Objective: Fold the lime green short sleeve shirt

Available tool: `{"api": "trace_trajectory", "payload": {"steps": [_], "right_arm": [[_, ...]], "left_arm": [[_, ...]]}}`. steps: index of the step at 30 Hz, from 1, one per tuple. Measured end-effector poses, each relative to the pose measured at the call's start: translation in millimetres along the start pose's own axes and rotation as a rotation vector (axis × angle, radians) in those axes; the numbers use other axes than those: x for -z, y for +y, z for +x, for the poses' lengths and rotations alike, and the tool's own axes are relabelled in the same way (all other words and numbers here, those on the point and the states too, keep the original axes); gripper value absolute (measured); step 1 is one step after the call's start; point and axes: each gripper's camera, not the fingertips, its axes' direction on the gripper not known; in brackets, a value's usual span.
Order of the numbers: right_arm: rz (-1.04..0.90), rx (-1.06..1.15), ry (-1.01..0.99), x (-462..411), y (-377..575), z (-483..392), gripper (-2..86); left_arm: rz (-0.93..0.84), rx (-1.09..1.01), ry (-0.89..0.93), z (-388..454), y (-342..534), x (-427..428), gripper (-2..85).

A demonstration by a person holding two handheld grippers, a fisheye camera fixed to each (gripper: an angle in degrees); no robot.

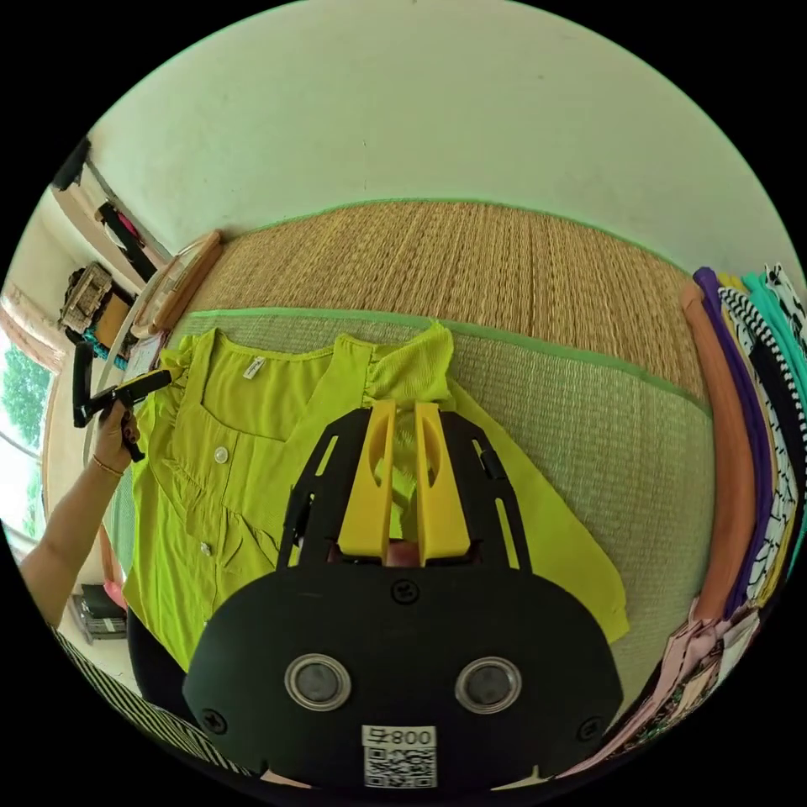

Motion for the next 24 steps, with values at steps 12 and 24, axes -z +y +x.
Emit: {"api": "trace_trajectory", "payload": {"steps": [12, 24], "right_arm": [[0.062, -0.016, -0.223, 83, 46, 41, -0.4], [-0.002, -0.031, -0.198, 160, 56, 56, -0.4]], "left_arm": [[0.020, 0.081, 0.164, -65, 86, 76, 0.2], [0.018, 0.108, 0.204, -91, 202, 181, 0.2]]}}
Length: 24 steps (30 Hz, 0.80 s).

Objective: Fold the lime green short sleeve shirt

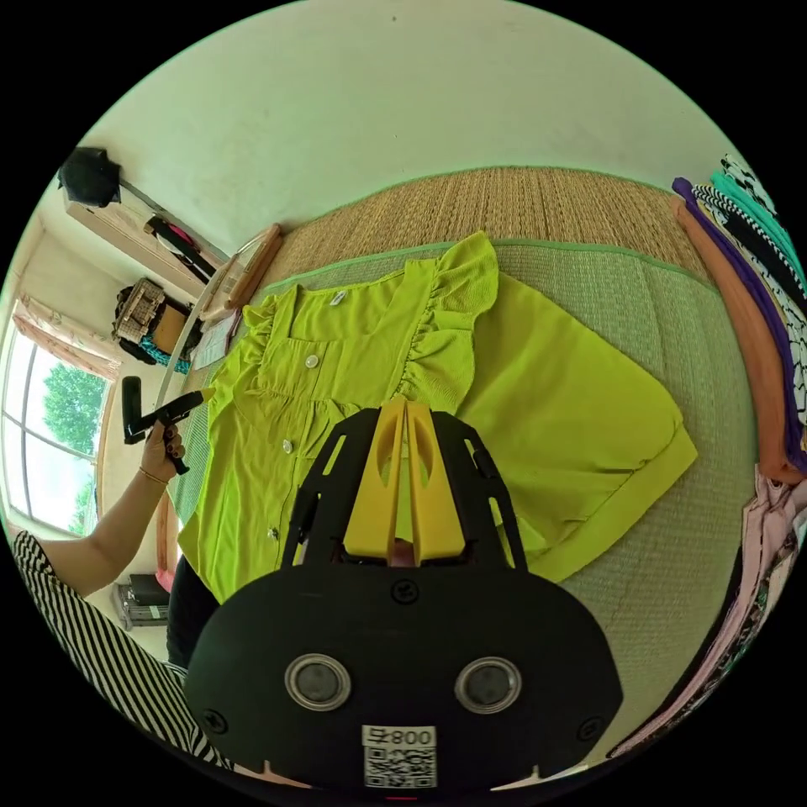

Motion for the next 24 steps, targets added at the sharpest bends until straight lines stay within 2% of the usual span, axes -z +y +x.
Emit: {"api": "trace_trajectory", "payload": {"steps": [7, 13, 16, 24], "right_arm": [[-0.075, -0.008, 0.017, 73, 84, -22, -0.2], [-0.169, -0.134, 0.065, 128, 182, -20, 1.7], [-0.169, -0.196, 0.058, 158, 216, -17, 3.0], [-0.207, -0.278, 0.195, 198, 252, -11, 5.4]], "left_arm": [[-0.102, 0.124, 0.017, -15, 143, 89, 0.3], [-0.130, 0.274, 0.014, -28, 250, 166, 0.9], [-0.145, 0.291, -0.005, -30, 278, 198, 1.4], [-0.273, 0.263, -0.095, -28, 304, 232, 1.9]]}}
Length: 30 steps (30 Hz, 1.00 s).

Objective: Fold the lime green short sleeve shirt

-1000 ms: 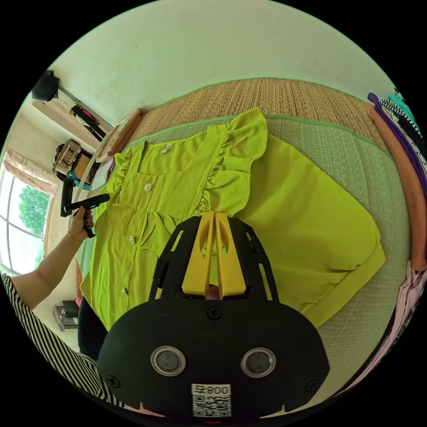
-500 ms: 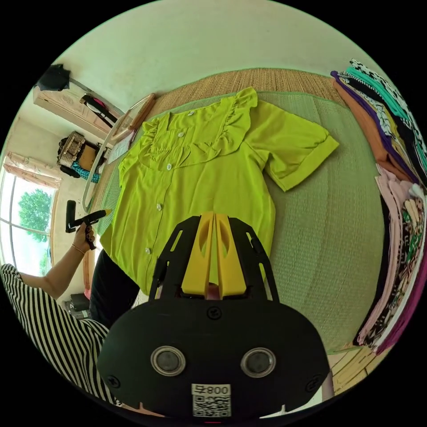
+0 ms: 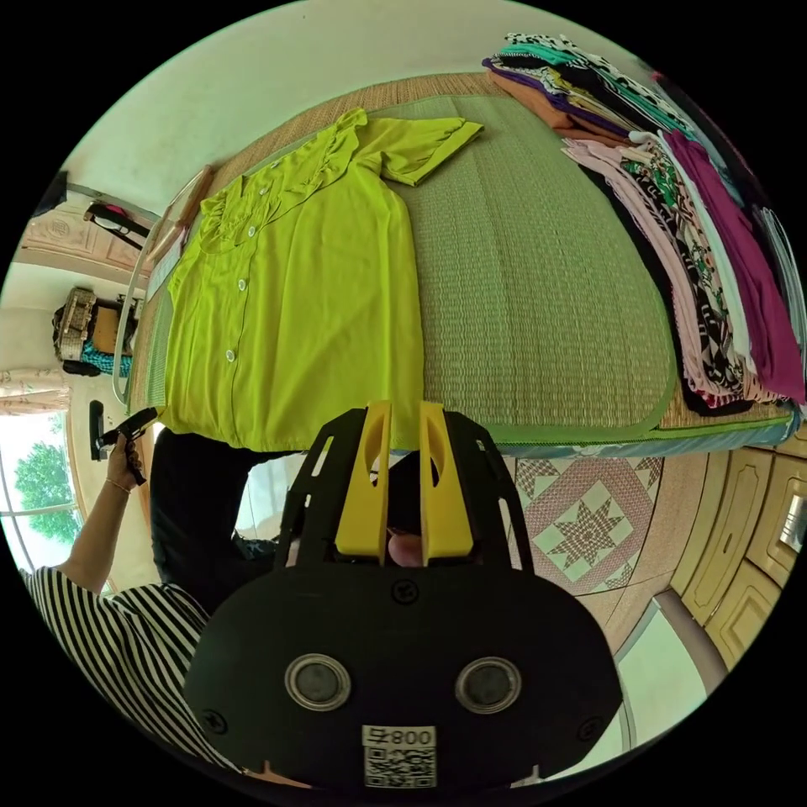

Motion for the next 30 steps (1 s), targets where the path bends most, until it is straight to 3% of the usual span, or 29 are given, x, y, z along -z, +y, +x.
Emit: {"api": "trace_trajectory", "payload": {"steps": [10, 16, 24, 30], "right_arm": [[-0.044, -0.045, 0.034, 14, -9, 1, 5.5], [-0.073, -0.024, 0.083, 34, -21, -6, 1.7], [-0.004, -0.012, -0.110, 108, -13, 20, 1.2], [-0.111, -0.082, -0.132, 77, -9, 41, 1.3]], "left_arm": [[0.045, 0.044, -0.044, -6, 38, 58, 1.2], [0.014, 0.096, 0.026, -14, 43, 73, 0.5], [0.105, 0.028, 0.130, -1, 61, 135, 0.3], [0.038, 0.139, 0.126, -10, 62, 119, 0.4]]}}
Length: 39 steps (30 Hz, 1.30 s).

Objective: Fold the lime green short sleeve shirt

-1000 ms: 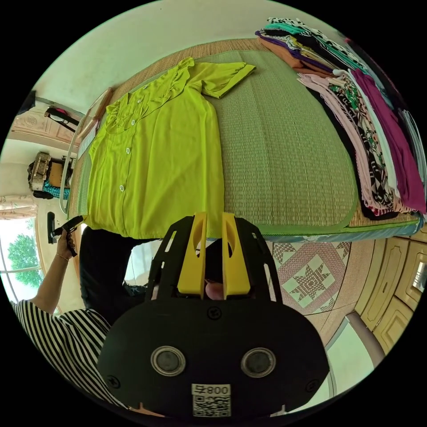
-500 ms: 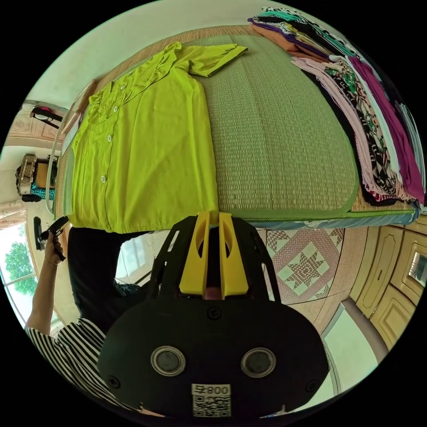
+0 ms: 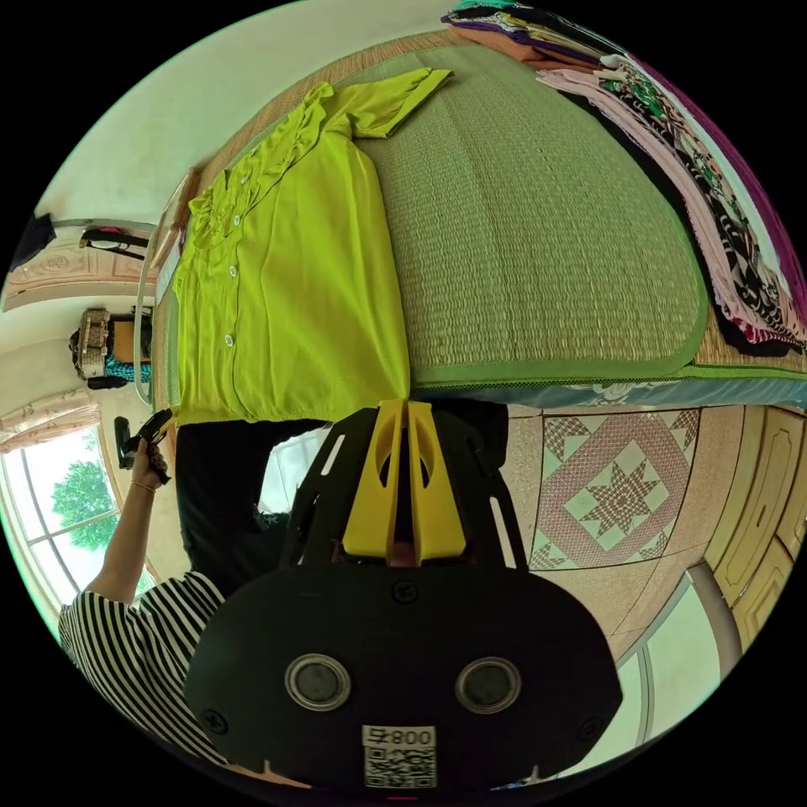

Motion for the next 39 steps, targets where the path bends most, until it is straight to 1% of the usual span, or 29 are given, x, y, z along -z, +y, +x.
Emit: {"api": "trace_trajectory", "payload": {"steps": [2, 6, 12, 17, 20, 22, 24, 26, 28, 31, 32, 34, 36, 37, 39], "right_arm": [[0.022, -0.011, -0.010, 5, 2, 2, 1.4], [0.051, -0.004, -0.005, 23, 10, 6, 1.6], [0.069, -0.060, -0.078, 30, 21, 26, 1.8], [0.113, -0.109, -0.191, 43, 41, 48, 1.4], [0.169, -0.154, -0.270, 51, 59, 62, 0.5], [0.210, -0.162, -0.283, 59, 70, 64, 0.3], [0.252, -0.140, -0.227, 72, 78, 53, 0.1], [0.268, -0.106, -0.160, 79, 76, 39, 0.0], [0.270, -0.071, -0.090, 79, 68, 23, 0.0], [0.246, -0.039, 0.010, 66, 49, 1, -0.1], [0.233, -0.027, 0.046, 58, 43, -6, -0.1], [0.194, -0.018, 0.128, 40, 38, -16, -0.2], [0.239, 0.030, 0.185, 37, 49, -31, -0.2], [0.250, 0.037, 0.192, 36, 52, -33, -0.2], [0.291, 0.050, 0.209, 32, 65, -39, -0.2]], "left_arm": [[0.027, 0.007, 0.005, 6, 1, 5, 0.5], [0.077, -0.077, -0.063, 41, 0, 23, 0.7], [0.000, -0.024, -0.103, 62, -15, 7, 0.5], [0.086, 0.000, -0.037, 88, -17, 16, 0.4], [0.161, 0.018, 0.029, 104, -18, 24, 0.3], [0.229, 0.005, 0.063, 125, -18, 30, 0.3], [0.235, -0.062, 0.056, 154, -23, 29, 0.3], [0.197, -0.158, 0.013, 193, -34, 20, 0.2], [0.113, -0.272, -0.080, 250, -53, -7, 0.3], [0.011, -0.367, -0.179, 314, -79, -54, 0.3], [-0.005, -0.383, -0.201, 325, -84, -64, 0.3], [-0.082, -0.433, -0.309, 366, -99, -105, 0.3], [-0.132, -0.456, -0.391, 390, -105, -134, 0.3], [-0.101, -0.472, -0.411, 405, -108, -139, 0.3], [-0.107, -0.468, -0.423, 425, -117, -150, 0.4]]}}
